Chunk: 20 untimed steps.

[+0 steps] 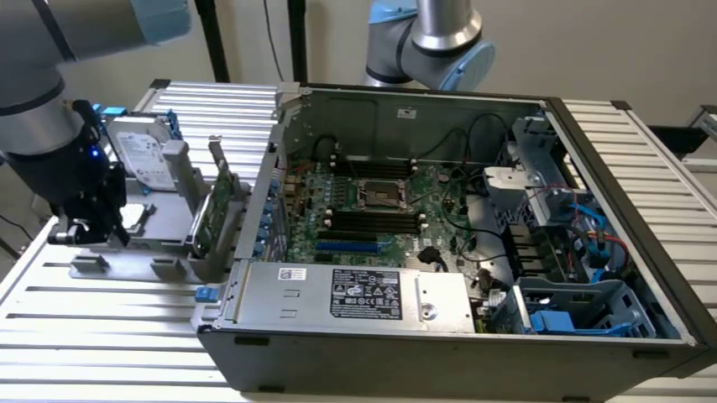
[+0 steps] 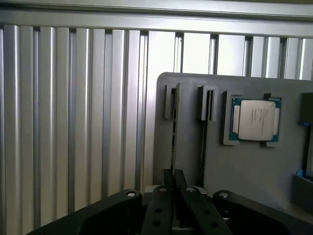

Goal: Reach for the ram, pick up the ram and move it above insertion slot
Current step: 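Pick up the ram and move it above insertion slot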

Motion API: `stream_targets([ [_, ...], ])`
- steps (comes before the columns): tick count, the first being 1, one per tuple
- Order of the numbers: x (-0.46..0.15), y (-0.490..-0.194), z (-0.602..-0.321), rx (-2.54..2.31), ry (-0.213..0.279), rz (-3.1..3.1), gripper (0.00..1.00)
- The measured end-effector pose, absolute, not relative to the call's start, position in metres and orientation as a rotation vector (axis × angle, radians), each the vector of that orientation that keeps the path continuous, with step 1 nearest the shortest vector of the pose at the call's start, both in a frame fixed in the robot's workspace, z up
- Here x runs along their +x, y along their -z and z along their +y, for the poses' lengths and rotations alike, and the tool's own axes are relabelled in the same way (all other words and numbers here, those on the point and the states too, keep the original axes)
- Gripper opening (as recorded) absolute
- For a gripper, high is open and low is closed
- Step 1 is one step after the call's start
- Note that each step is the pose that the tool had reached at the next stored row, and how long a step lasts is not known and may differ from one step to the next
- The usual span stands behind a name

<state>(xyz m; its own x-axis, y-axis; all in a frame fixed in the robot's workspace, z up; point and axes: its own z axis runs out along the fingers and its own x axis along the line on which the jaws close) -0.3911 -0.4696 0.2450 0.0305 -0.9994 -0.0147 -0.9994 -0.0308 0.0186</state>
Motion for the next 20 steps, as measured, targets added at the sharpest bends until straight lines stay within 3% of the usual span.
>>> stream_targets([
  [20,-0.337,-0.336,-0.47,2.255,0.054,-2.173,0.13],
])
